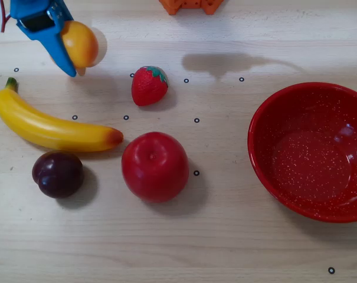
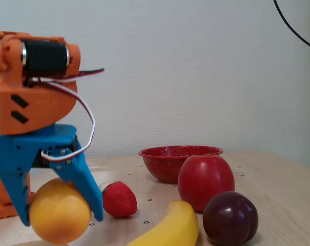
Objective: Put the peach in the red bowl.
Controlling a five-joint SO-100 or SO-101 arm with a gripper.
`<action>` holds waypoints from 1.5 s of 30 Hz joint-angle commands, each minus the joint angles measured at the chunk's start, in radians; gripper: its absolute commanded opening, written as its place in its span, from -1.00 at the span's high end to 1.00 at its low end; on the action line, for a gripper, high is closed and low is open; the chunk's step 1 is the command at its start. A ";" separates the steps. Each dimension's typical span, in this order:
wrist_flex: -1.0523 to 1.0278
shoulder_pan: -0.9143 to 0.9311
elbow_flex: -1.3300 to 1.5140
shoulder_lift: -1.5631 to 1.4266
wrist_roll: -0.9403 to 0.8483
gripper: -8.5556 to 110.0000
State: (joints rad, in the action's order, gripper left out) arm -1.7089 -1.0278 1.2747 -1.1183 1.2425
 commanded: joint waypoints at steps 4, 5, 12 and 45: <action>-0.124 0.035 -0.170 -0.181 -0.023 0.85; -0.147 0.040 -0.192 -0.193 -0.029 0.85; -0.187 0.107 -0.221 -0.331 -0.129 0.85; 0.192 1.348 -0.290 -0.534 -1.463 0.85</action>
State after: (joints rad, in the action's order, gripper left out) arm -1.5984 0.2546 0.9971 -1.5539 -0.1979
